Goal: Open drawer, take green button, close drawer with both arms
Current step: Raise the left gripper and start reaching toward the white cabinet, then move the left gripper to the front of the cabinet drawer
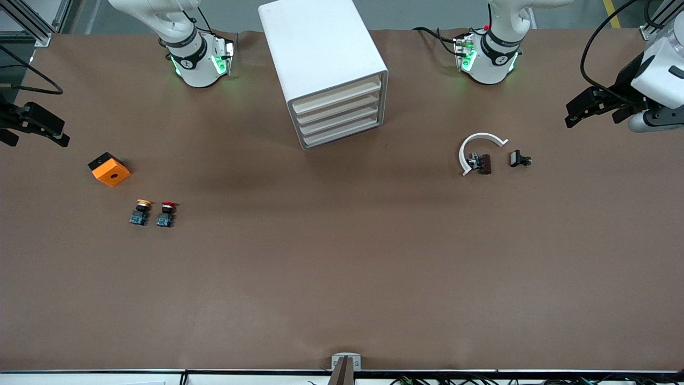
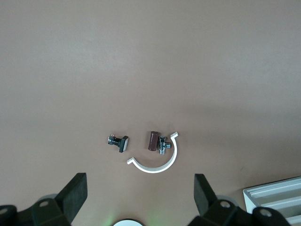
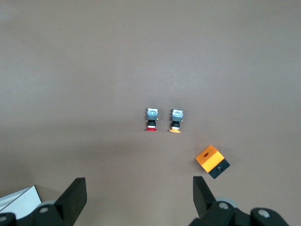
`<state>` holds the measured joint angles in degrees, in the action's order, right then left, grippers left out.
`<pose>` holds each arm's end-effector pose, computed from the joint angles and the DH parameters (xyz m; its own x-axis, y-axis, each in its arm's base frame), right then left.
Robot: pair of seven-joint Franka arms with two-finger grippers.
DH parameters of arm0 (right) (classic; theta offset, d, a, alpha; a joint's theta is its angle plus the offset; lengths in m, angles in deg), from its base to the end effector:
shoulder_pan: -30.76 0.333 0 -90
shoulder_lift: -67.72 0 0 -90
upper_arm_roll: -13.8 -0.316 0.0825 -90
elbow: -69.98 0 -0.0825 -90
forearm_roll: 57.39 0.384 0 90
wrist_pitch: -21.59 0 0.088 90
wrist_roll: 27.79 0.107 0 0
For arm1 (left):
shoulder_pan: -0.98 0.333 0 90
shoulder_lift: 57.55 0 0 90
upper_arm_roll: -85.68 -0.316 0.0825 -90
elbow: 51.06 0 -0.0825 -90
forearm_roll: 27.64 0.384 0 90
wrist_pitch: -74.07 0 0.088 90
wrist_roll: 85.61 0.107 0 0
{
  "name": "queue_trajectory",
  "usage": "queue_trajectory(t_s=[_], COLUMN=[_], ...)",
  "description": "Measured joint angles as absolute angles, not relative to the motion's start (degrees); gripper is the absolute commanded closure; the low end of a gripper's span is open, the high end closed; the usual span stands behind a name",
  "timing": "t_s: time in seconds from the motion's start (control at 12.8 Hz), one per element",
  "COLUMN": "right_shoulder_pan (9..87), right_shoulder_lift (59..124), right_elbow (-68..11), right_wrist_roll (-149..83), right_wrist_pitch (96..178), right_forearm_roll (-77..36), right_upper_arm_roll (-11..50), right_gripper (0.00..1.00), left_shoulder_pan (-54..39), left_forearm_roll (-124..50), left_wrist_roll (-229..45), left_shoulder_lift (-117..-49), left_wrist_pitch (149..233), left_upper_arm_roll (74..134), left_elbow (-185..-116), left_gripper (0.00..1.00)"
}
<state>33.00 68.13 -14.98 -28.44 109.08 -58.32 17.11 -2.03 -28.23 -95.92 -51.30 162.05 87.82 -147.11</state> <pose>0.5526 -0.0120 0.6580 0.9993 -0.0080 0.0368 -0.0086 -0.9998 0.0170 0.5136 -0.0485 0.6302 0.9954 0.0900 -0.0324 0.0900 -0.9959 0.0004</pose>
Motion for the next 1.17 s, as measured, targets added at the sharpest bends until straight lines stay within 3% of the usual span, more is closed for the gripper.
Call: queue_trajectory(t_s=[0.62,1.17], right_shoulder_pan=[33.82,33.84], right_shoulder_lift=[68.69,68.72], right_elbow=[-14.98,-14.87], right_wrist_roll=[-28.42,-28.42], right_wrist_pitch=[109.19,109.25], right_forearm_roll=[-58.32,-58.32], right_upper_arm_roll=[17.08,17.08], right_gripper=[0.0,0.0], left_shoulder_pan=[-1.99,-2.22], left_forearm_roll=[-28.23,-28.62], left_wrist_roll=[-95.85,-96.78], left_shoulder_lift=[-54.74,-70.28], left_wrist_pitch=[161.6,163.42], left_upper_arm_roll=[87.82,88.2], left_elbow=[-147.03,-144.32], left_gripper=[0.0,0.0])
